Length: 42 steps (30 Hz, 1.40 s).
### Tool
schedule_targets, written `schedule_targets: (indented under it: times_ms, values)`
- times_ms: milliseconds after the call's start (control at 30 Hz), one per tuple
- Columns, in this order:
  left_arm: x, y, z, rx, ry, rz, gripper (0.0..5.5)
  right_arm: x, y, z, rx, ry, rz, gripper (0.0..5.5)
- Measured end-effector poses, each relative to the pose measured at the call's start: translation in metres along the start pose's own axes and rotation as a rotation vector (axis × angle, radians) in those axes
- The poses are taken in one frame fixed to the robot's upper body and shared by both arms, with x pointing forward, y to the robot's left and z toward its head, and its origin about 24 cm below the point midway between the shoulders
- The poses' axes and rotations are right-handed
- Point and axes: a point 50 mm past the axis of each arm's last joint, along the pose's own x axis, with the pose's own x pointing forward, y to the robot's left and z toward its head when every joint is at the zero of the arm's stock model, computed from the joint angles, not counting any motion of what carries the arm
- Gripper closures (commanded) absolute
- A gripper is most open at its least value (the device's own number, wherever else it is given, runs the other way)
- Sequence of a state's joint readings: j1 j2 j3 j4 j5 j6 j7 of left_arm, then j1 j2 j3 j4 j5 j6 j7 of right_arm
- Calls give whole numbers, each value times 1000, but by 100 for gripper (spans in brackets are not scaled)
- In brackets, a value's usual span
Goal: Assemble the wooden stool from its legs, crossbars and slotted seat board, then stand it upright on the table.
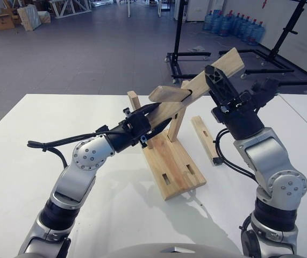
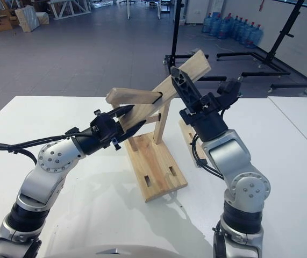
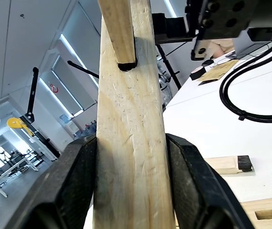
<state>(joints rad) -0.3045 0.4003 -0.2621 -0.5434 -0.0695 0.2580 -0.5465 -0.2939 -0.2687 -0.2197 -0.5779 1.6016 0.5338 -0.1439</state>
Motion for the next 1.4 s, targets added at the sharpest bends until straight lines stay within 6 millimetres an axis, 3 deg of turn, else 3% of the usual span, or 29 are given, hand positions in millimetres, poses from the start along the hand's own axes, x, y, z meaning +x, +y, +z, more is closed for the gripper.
schedule_targets:
  times_ms: [100,167,200,367,500,700,933,1133,1400]
  values:
    - [0,-1,0,-1,-1,-8,344,-1,-1,1,19,-20,-5,435]
    - [-1,-2,0,-4,-1,-9,344,-2,-4,0,24,-24,-19,438]
    - [-1,-2,0,-3,-1,-9,308,-3,-4,0,25,-25,-20,438]
    - [-1,-3,4,-14,-14,-16,250,-6,-5,0,24,-36,-37,447]
    - [-9,2,2,-90,-3,14,249,-13,-13,5,-36,-64,-103,447]
    - [-42,18,-15,-115,131,129,249,-59,-53,30,-175,-64,-355,447]
    - [-51,29,-27,-134,192,276,249,-99,-65,26,-303,96,-432,447]
    - [-52,29,-34,-153,221,286,249,-107,-73,23,-400,159,-443,447]
    - [-51,23,-36,-152,239,280,249,-100,-72,17,-555,278,-370,447]
